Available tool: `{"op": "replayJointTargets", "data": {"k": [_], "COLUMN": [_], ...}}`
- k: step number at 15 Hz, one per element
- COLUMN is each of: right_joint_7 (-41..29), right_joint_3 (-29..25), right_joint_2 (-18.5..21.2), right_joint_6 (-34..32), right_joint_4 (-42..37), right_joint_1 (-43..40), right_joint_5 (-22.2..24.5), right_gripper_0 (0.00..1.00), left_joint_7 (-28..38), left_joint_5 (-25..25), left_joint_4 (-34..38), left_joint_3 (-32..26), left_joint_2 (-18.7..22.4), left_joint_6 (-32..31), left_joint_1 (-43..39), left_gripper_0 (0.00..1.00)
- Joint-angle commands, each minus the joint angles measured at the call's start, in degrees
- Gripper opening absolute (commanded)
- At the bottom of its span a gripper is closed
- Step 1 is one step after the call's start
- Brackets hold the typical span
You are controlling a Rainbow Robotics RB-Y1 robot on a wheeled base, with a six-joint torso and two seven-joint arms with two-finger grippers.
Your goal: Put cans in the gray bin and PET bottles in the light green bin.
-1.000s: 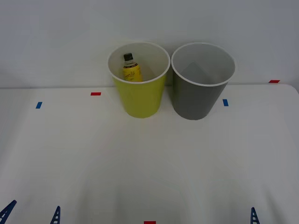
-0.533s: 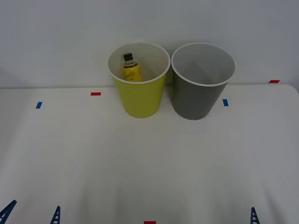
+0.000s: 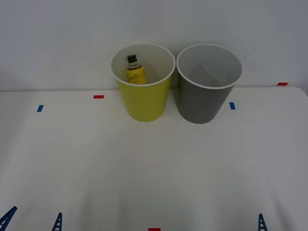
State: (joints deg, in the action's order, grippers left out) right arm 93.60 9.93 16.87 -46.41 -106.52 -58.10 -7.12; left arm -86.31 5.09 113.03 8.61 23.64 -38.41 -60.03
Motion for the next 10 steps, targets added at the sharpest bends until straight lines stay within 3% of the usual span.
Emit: {"op": "replayJointTargets", "data": {"k": [1,10], "right_joint_7": [0.0,0.0], "right_joint_3": [0.0,0.0], "right_joint_2": [0.0,0.0], "right_joint_6": [0.0,0.0], "right_joint_4": [0.0,0.0], "right_joint_1": [0.0,0.0], "right_joint_5": [0.0,0.0], "right_gripper_0": [1.0,1.0], "left_joint_7": [0.0,0.0], "left_joint_5": [0.0,0.0], "left_joint_4": [0.0,0.0], "left_joint_3": [0.0,0.0], "left_joint_2": [0.0,0.0], "left_joint_6": [0.0,0.0], "left_joint_1": [0.0,0.0], "left_gripper_0": [1.0,1.0]}}
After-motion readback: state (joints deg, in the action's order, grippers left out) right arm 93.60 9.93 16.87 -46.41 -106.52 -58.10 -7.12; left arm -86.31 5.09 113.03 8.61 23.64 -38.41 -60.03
